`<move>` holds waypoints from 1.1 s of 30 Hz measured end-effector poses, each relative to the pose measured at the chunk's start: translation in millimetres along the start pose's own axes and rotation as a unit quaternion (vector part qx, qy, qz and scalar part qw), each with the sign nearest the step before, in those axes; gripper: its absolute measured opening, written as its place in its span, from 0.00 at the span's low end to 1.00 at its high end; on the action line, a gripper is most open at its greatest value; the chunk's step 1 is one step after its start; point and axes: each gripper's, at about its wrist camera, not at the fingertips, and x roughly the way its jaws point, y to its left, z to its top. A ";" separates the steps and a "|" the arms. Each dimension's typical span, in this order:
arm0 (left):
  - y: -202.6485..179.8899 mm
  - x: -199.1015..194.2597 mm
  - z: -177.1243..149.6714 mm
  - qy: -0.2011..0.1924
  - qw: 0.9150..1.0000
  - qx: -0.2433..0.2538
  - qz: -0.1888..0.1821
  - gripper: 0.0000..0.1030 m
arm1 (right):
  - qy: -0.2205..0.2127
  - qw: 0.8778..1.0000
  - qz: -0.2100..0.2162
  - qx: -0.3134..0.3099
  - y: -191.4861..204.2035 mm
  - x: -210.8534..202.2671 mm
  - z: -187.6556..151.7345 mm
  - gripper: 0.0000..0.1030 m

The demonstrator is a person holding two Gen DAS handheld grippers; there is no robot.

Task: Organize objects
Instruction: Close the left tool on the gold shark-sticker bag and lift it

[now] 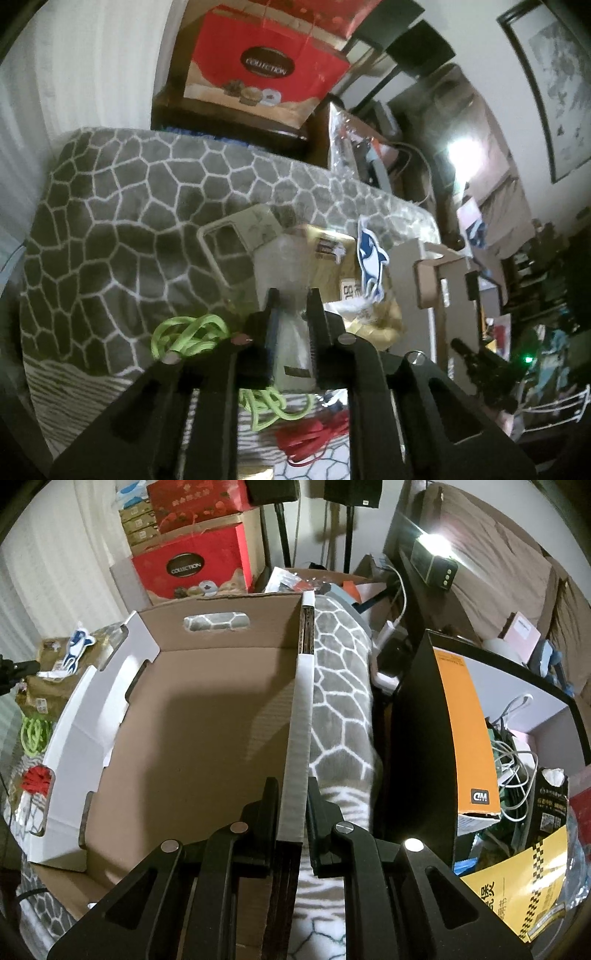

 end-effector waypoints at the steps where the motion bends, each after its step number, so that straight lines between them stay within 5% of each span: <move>1: 1.0 2.0 0.1 -0.003 1.000 -0.001 0.009 0.28 | 0.001 1.000 0.001 0.001 -0.3 0.0 -0.3 0.12; 2: 1.4 3.7 0.7 -0.005 1.000 0.000 0.015 0.49 | 0.001 1.000 0.002 0.003 -0.5 0.2 -0.5 0.12; 4: 1.5 7.3 -0.6 -0.005 1.000 0.006 0.019 0.69 | 0.004 1.000 0.004 0.004 -1.0 1.6 -1.5 0.12; 16: -9.0 43.3 -3.7 0.031 0.998 0.024 0.038 0.71 | 0.007 1.000 0.012 0.015 -5.6 5.9 -4.7 0.12; 25: -0.4 43.6 -7.6 0.027 1.000 0.010 -0.003 0.33 | 0.009 1.000 0.013 0.017 -5.5 6.1 -5.4 0.12; 33: 15.1 29.3 -6.3 0.028 0.997 -0.041 -0.056 0.25 | 0.009 1.000 0.016 0.022 -5.2 8.1 -5.2 0.12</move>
